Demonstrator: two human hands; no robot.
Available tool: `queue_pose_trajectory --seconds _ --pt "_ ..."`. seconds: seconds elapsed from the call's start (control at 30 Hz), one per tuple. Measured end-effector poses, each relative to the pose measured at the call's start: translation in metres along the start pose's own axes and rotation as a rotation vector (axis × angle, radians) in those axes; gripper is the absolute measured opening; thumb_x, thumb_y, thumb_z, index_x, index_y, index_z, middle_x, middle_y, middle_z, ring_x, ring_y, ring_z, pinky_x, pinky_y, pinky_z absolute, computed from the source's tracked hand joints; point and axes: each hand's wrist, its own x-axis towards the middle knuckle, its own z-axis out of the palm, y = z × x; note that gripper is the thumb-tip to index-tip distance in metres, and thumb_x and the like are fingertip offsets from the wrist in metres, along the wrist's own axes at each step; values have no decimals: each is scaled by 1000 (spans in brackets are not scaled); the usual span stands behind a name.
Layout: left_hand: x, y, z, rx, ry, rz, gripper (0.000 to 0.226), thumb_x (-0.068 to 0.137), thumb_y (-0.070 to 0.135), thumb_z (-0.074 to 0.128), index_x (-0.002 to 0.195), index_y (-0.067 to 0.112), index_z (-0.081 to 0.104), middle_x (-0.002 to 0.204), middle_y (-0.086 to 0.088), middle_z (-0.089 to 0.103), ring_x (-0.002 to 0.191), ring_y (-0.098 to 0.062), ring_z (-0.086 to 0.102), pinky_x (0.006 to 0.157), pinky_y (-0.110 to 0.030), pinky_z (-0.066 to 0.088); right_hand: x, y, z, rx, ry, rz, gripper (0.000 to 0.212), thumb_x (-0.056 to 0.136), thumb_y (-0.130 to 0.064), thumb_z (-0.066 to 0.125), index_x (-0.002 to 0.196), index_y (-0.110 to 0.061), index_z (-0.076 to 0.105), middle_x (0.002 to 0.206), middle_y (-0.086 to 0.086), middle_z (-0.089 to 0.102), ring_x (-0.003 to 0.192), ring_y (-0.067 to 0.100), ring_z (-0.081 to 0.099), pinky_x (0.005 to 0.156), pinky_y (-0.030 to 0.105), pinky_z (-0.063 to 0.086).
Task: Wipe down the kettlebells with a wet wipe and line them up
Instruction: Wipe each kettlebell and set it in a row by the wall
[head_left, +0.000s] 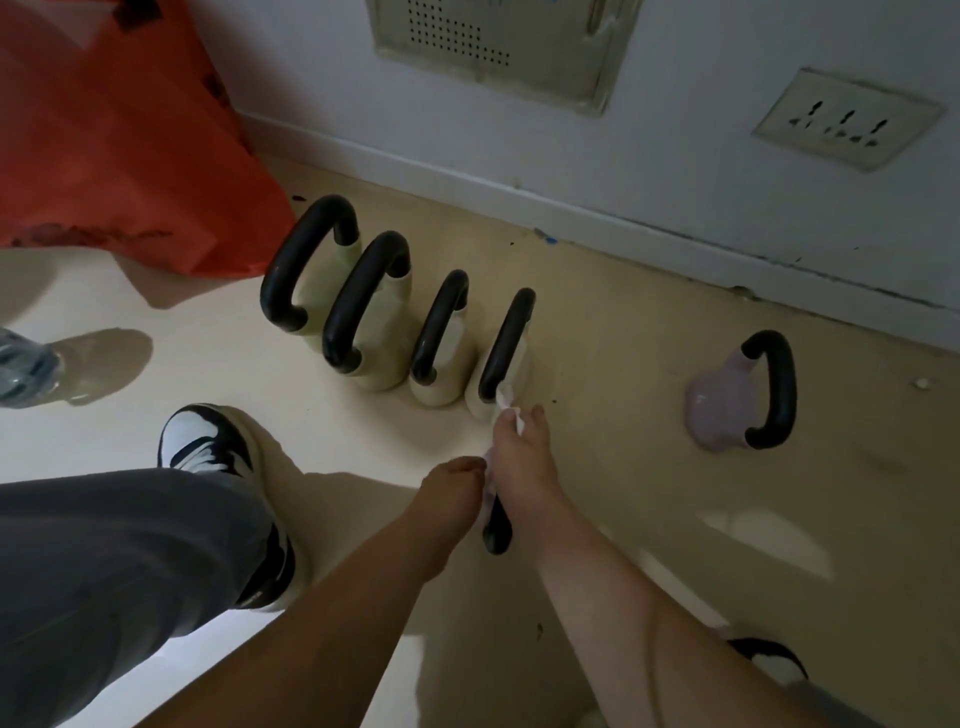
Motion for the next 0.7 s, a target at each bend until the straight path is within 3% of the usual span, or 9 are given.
queue_pose_trajectory --seconds 0.1,0.17,0.23,0.3,0.37,0.5,0.57,0.63,0.7 --pt "-1 -11 -1 -45 -118 -40 32 104 21 44 126 22 67 123 1 67 99 -5 61 81 -23 47 14 -1 5 -7 63 24 54 110 -41 30 161 -27 24 165 3 31 142 25 42 113 37 37" --pt "1 -15 -1 -14 -162 5 41 108 18 37 145 28 52 130 9 56 109 -4 52 89 -20 41 27 -8 -1 61 59 160 49 109 -41 34 153 -22 43 140 10 57 109 24 60 88 31 47" --pt "5 -17 -1 2 -188 34 46 109 16 34 153 29 40 138 7 51 115 -5 45 89 -15 38 35 -14 -9 166 22 297 47 106 -43 40 139 -13 57 118 13 65 96 27 61 88 35 48" --pt "5 -17 -3 8 -190 30 42 108 15 38 146 29 48 131 8 58 107 -5 53 75 -7 44 34 -16 -7 159 3 312 46 108 -41 39 142 -15 54 130 13 62 111 32 60 99 37 46" --pt "8 -22 -8 19 -185 3 33 103 18 45 128 24 66 121 0 69 101 -9 62 76 -12 48 17 -10 4 80 94 159 46 111 -33 34 155 -23 39 148 7 51 128 28 52 100 31 37" --pt "11 -26 -18 -25 -239 -28 31 103 37 52 122 24 72 110 1 77 104 -8 69 80 -20 54 -44 33 26 -167 231 -174 36 109 -29 32 145 -24 33 142 -7 52 128 14 53 101 33 45" --pt "13 -26 -20 -37 -254 -19 34 103 43 50 128 27 68 104 6 78 100 -7 70 77 -19 54 -58 49 35 -327 214 -167 56 108 -35 28 159 -19 10 166 3 24 150 19 33 118 38 38" --pt "14 -29 -22 -41 -251 6 34 104 38 50 134 29 64 103 9 77 99 -6 69 75 -19 53 -56 51 36 -417 170 -151 69 109 -35 27 162 -19 -14 172 -1 -12 158 15 3 125 28 13" --pt "16 -34 -23 -64 -253 1 33 105 30 51 135 26 64 109 5 77 105 -11 69 83 -24 56 -39 43 31 -433 169 -231 70 108 -32 32 162 -15 -9 171 0 -12 158 15 0 122 24 9"
